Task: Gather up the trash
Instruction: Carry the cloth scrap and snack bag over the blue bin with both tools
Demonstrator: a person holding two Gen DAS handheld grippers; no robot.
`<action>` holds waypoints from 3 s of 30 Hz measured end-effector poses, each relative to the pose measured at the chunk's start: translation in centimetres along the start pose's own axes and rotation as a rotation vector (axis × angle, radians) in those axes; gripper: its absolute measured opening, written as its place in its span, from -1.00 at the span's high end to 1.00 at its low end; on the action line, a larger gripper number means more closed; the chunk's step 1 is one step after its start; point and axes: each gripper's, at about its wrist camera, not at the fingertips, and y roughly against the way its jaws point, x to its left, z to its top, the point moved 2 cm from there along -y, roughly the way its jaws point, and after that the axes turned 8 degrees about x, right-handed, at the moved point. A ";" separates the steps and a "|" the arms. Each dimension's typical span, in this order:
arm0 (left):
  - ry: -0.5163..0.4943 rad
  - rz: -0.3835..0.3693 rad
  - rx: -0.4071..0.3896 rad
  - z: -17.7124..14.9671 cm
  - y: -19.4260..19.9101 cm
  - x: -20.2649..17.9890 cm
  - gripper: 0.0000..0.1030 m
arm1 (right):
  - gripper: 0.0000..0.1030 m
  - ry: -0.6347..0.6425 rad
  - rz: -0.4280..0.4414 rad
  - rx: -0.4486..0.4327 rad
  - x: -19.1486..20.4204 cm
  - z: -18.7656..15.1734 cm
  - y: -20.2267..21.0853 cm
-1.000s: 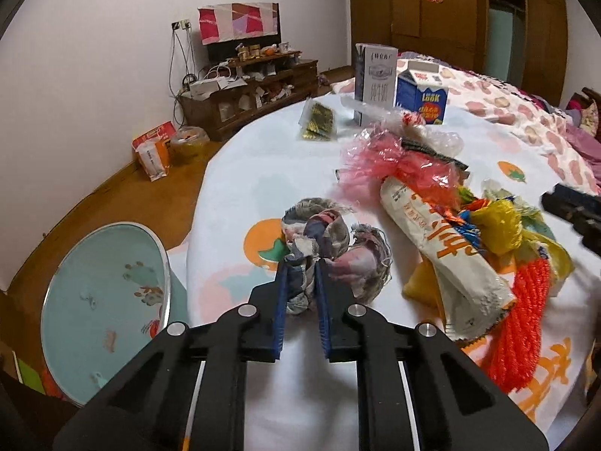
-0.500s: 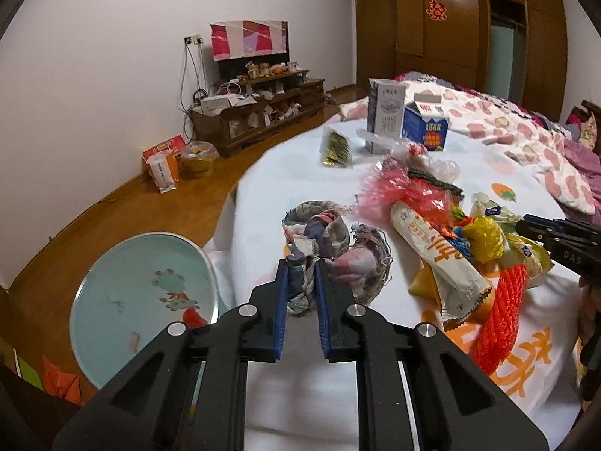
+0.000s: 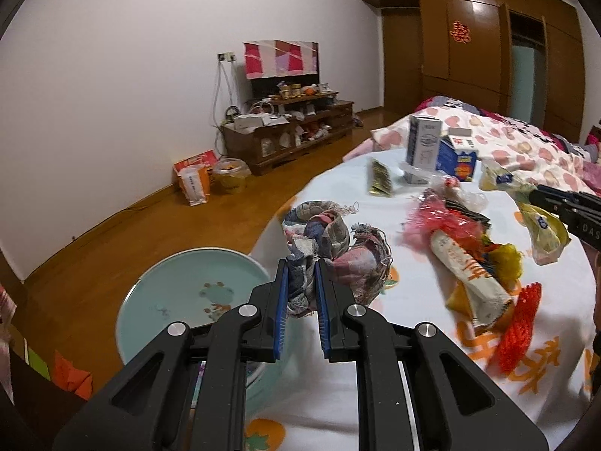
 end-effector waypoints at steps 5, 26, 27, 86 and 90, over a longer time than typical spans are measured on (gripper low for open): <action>0.045 0.042 -0.006 0.0 0.1 2.0 0.73 | 0.68 0.055 0.047 -0.014 3.5 1.8 -1.0; 0.160 0.163 -0.002 -0.4 0.3 9.1 0.73 | 0.68 0.211 0.172 -0.022 14.5 4.8 -4.8; 0.165 0.167 -0.002 -0.5 0.3 9.3 0.73 | 0.68 0.217 0.177 -0.022 14.9 4.9 -5.1; 0.240 0.274 0.033 -1.2 -0.5 13.4 0.72 | 0.68 0.344 0.286 0.029 23.9 4.8 -9.6; 0.239 0.274 0.033 -1.2 -0.5 13.4 0.72 | 0.68 0.344 0.286 0.031 24.0 4.8 -9.6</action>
